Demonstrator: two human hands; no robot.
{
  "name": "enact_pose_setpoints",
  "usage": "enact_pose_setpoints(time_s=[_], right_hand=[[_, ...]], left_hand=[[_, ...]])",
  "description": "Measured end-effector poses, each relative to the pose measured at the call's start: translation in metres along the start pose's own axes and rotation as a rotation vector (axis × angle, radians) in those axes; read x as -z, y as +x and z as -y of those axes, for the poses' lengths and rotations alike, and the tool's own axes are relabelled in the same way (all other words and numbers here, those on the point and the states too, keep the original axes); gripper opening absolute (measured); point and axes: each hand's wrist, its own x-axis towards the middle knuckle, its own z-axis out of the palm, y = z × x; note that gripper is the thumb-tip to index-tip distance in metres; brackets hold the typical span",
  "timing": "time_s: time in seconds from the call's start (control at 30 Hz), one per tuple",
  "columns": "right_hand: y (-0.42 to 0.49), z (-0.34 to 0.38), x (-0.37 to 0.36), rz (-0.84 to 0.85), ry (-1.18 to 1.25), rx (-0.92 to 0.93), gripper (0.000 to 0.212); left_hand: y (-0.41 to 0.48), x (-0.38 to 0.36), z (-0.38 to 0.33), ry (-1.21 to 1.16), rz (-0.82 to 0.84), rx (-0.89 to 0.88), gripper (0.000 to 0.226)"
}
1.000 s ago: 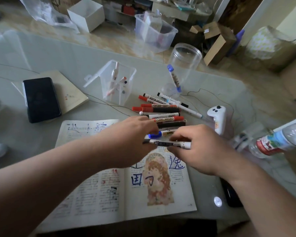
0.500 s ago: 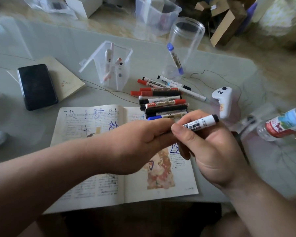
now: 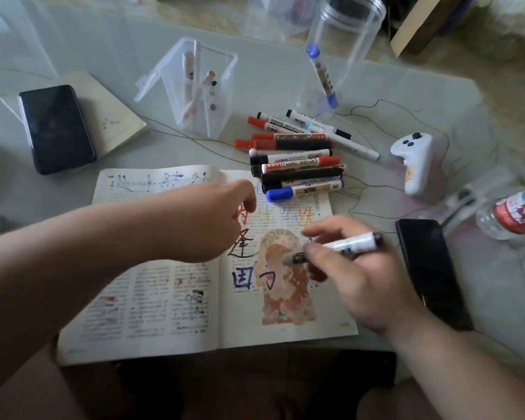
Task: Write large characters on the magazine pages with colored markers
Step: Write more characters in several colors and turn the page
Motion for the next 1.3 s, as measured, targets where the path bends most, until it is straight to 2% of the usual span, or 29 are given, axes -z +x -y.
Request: enact_pose_setpoints(time_s=[0.13,0.27,0.47,0.67,1.03,1.3], right_hand=[[-0.002,-0.003,-0.013,0.138,-0.135,-0.028,0.019],[0.000,-0.005,-0.018,0.106,-0.182,-0.148,0.013],[0.001,-0.003,-0.025,0.076,-0.193,-0.214,0.015],[-0.001,-0.004,-0.028,0.084,-0.223,-0.215,0.014],[0.000,-0.007,-0.021,-0.010,-0.314,-0.196,0.021],[-0.003,-0.006,-0.021,0.139,-0.353,-0.220,0.019]], left_hand=[[0.002,-0.008,0.007,0.023,0.038,-0.012,0.034],[0.003,-0.011,0.010,0.025,-0.006,-0.049,0.038],[0.001,-0.011,0.010,-0.029,-0.036,-0.071,0.030],[-0.002,-0.012,0.010,0.015,-0.044,-0.048,0.020],[0.000,-0.012,0.008,0.061,-0.058,-0.061,0.026],[0.005,-0.015,0.009,0.076,-0.030,-0.085,0.022]])
